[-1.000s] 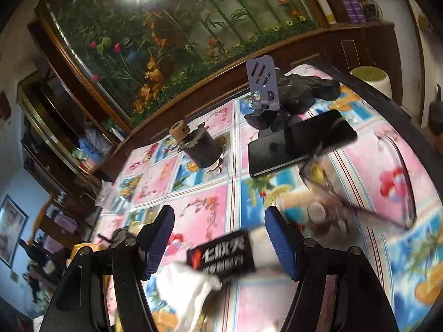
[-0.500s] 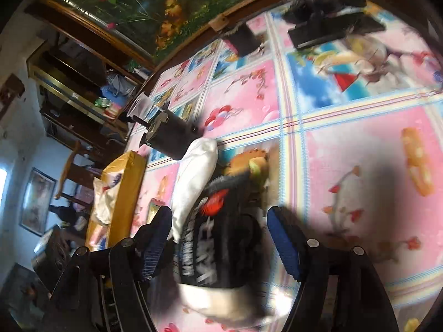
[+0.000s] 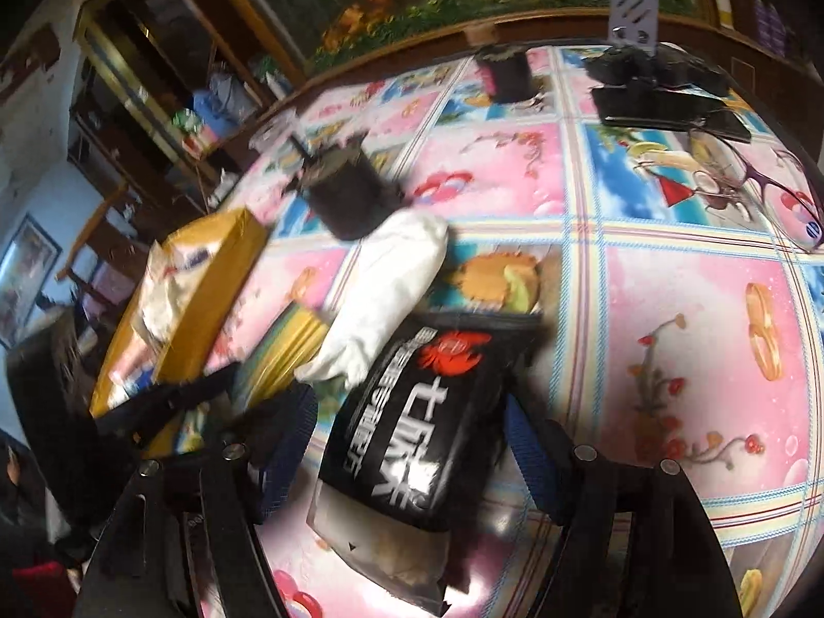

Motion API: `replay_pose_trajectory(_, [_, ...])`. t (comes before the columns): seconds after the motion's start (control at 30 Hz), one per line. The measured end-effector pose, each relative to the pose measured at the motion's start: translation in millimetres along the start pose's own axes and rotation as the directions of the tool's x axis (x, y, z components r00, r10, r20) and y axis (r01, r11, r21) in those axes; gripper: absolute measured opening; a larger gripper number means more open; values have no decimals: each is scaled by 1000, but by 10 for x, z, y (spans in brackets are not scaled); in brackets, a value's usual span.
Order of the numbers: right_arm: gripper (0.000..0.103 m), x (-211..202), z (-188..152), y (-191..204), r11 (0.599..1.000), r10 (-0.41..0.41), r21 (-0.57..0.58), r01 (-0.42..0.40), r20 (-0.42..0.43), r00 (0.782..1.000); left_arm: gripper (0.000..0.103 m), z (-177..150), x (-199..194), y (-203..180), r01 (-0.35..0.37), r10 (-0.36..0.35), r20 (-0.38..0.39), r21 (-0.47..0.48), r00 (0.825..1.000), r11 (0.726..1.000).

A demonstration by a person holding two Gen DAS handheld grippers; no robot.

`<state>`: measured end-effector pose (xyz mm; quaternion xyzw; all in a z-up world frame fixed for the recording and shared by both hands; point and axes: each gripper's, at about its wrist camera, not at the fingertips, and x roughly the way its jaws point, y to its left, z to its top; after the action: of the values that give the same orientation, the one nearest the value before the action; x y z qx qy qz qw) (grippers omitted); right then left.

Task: Organize soft objects
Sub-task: 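Grasp the green-yellow sponge pack with the left tool while the right tool grasps the black snack bag, then lift the sponge pack and black snack bag off the table with both tools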

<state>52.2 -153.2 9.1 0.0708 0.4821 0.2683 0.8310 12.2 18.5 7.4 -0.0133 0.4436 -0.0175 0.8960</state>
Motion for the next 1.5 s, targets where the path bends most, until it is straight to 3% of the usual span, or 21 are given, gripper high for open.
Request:
replay_pose_trajectory(0.07, [69, 32, -29, 34, 999, -41, -32, 41, 0, 999, 66, 3, -6, 18, 2, -2, 3, -8, 1000, 1000])
replay_pose_trajectory(0.1, [56, 7, -34, 18, 998, -52, -33, 52, 9, 999, 70, 5, -8, 21, 1, -1, 5, -11, 1000, 1000])
replay_pose_trajectory(0.2, [48, -92, -8, -143, 997, -80, 25, 78, 51, 996, 75, 13, -3, 23, -9, 9, 6, -14, 1000, 1000])
replay_pose_trajectory(0.47, [47, -374, 90, -302, 990, -103, 111, 82, 200, 974, 72, 61, 60, -35, 4, -4, -8, -3, 1000, 1000])
replay_pose_trajectory(0.5, [47, -378, 94, -294, 991, -100, 110, 78, 204, 974, 53, 58, 44, -48, 12, -12, 3, 2, 1000, 1000])
replay_pose_trajectory(0.53, [47, -382, 96, -295, 991, -98, 109, 77, 207, 973, 47, 50, 27, -60, 11, -11, 13, 8, 1000, 1000])
replay_pose_trajectory(0.77, [47, -418, 87, -326, 990, -90, 128, 60, 244, 966, 47, 41, -57, -88, 44, -45, 49, 17, 998, 999])
replay_pose_trajectory(1.07, [47, -504, 88, -314, 991, -77, 125, 40, 305, 949, 47, 50, -274, -79, 69, -71, 151, 16, 986, 997])
replay_pose_trajectory(1.5, [48, -495, 90, -244, 995, -65, 95, 37, 318, 946, 47, 69, -329, -81, 63, -66, 170, 21, 983, 998])
